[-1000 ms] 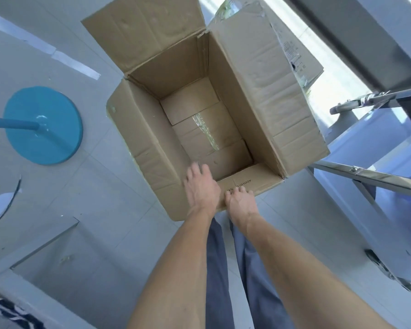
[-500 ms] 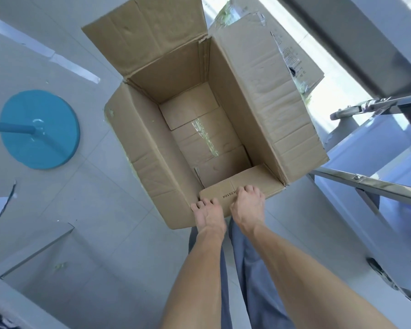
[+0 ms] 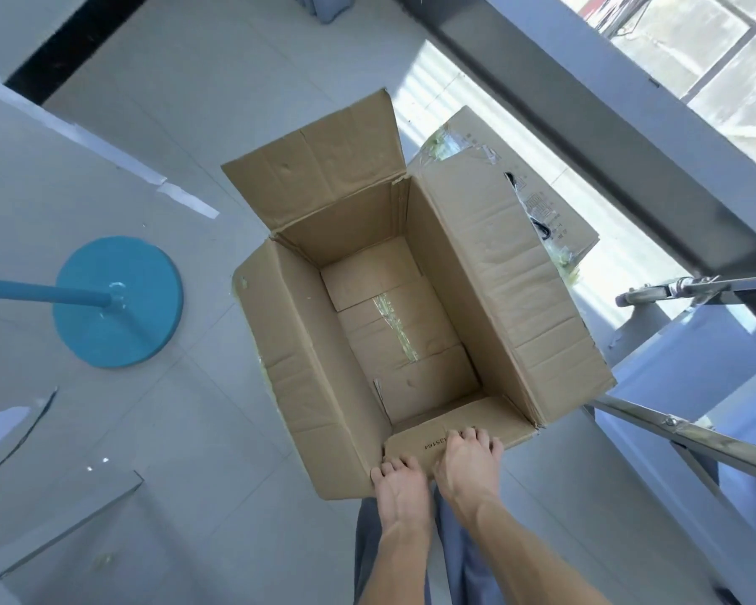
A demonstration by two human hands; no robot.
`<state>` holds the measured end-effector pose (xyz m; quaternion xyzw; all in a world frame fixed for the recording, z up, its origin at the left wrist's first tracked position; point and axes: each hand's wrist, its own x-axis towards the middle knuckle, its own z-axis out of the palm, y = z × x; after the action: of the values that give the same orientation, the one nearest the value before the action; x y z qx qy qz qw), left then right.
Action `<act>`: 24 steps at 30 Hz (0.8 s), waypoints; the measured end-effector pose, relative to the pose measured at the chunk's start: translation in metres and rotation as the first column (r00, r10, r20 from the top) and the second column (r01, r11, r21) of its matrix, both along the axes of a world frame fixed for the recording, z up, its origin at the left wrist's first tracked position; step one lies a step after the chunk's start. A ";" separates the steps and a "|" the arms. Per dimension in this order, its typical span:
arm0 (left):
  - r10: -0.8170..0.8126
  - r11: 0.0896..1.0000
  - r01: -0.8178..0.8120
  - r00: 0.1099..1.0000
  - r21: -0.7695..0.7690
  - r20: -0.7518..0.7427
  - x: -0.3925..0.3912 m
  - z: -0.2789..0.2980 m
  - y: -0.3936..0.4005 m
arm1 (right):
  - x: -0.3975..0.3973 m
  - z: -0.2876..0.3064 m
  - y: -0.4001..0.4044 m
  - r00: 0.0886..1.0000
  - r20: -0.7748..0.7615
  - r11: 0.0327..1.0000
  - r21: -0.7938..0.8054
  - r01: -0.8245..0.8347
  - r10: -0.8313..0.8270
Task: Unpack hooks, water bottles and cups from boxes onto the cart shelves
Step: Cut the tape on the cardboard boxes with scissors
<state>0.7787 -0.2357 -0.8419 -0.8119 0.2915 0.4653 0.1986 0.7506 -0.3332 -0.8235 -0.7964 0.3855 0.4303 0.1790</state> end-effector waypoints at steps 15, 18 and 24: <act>0.353 0.847 -0.279 0.931 -0.452 0.087 0.071 0.085 -0.040 | 0.107 0.076 -0.031 0.828 0.513 0.959 -0.266 -0.095 0.225; 0.471 0.780 -0.360 0.876 -0.512 0.101 0.102 0.105 -0.041 | 0.137 0.095 -0.035 0.726 0.616 0.944 -0.299 -0.143 0.305; 0.746 0.506 -0.517 0.664 -0.690 0.050 0.151 0.123 -0.015 | 0.187 0.125 -0.032 0.661 0.659 0.928 -0.328 -0.179 0.360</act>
<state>0.9299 -0.2506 -0.7189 -0.9449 0.0655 0.2323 -0.2212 0.9374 -0.3648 -0.6980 -0.9634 0.2116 0.0641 0.1515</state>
